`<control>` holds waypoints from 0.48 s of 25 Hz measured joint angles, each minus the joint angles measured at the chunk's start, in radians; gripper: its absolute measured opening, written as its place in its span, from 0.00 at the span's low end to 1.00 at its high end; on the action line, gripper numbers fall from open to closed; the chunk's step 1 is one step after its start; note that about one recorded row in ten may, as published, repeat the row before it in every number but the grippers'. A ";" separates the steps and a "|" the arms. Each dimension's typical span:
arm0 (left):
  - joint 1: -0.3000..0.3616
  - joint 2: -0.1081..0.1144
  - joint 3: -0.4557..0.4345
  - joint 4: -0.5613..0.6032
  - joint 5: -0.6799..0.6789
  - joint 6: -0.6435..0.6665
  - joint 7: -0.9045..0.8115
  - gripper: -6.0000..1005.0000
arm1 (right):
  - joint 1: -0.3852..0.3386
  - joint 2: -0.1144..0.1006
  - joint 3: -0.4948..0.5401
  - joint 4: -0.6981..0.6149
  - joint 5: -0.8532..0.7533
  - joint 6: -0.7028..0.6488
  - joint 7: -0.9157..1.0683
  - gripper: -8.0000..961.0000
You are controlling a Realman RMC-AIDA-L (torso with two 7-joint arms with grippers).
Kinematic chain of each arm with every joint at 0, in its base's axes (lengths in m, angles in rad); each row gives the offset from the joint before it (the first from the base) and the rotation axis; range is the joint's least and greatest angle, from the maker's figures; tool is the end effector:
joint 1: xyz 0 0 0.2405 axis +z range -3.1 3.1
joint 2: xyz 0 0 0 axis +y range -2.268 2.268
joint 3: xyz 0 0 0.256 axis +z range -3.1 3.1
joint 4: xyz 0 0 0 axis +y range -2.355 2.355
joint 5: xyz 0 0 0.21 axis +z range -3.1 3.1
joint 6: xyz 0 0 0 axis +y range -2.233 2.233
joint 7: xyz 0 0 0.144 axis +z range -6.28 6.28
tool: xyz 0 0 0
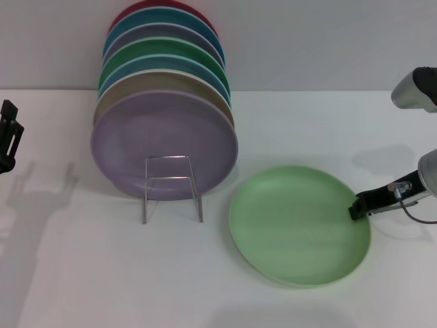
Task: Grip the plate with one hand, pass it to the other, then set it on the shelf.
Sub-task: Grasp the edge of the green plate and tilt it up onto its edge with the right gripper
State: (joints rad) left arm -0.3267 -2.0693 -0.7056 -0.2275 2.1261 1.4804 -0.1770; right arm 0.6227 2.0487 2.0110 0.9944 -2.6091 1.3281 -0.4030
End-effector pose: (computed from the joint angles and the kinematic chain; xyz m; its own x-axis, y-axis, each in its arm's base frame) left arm -0.3170 0.2902 0.0089 0.5893 -0.2843 0.7562 0.7587 -0.1269 -0.6390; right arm 0.2606 0.3797 0.0108 0.3710 -0.9223 -0.1087 -0.8357 -0.2805 -0.4721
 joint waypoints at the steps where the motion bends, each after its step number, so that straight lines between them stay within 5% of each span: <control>1: 0.000 0.000 0.000 0.000 0.000 0.000 0.000 0.74 | 0.000 0.000 0.000 0.000 0.000 -0.001 -0.001 0.13; 12: 0.003 0.000 0.000 -0.002 0.000 0.010 -0.001 0.74 | -0.023 0.006 0.003 0.054 -0.001 -0.031 -0.037 0.06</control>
State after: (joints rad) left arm -0.3235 -2.0693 -0.7056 -0.2294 2.1261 1.4901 -0.1778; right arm 0.5997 2.0551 2.0139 1.0482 -2.6100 1.2970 -0.4395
